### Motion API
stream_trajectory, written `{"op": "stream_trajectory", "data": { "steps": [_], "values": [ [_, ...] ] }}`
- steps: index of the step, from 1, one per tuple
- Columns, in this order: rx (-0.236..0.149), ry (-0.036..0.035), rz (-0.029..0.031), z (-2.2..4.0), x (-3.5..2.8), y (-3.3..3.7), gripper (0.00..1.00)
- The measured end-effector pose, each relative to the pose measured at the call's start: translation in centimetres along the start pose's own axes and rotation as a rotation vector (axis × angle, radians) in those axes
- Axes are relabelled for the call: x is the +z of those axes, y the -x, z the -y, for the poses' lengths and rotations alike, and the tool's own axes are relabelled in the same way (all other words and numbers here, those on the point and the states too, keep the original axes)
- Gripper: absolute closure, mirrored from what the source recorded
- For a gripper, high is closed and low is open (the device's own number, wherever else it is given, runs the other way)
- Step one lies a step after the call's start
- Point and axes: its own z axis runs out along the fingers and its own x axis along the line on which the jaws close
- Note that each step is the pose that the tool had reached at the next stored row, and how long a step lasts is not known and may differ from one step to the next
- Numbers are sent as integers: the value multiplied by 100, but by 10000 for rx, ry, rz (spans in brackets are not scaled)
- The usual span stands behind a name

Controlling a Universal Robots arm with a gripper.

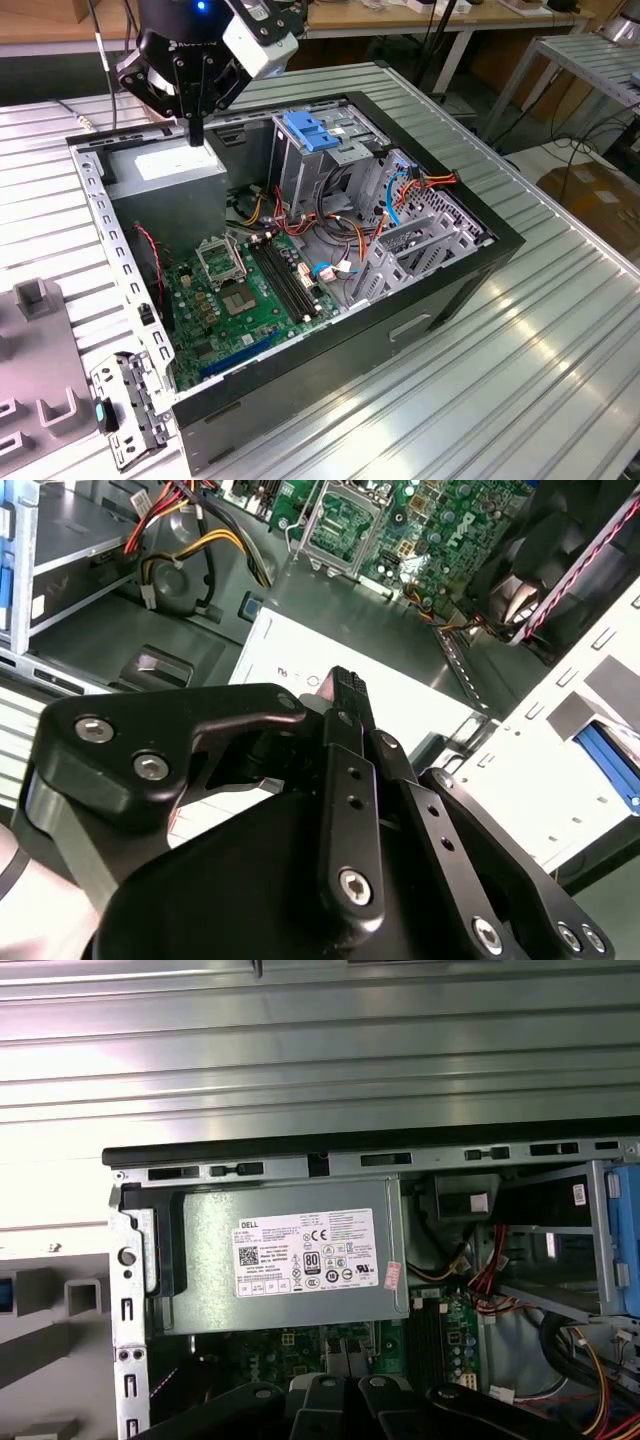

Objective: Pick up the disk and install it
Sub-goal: 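Reach for the disk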

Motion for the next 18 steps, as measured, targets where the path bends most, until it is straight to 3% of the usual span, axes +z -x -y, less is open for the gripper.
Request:
{"op": "stream_trajectory", "data": {
  "steps": [18],
  "values": [
    [0, 0, 0, 7, -2, -87, 89]
  ]
}}
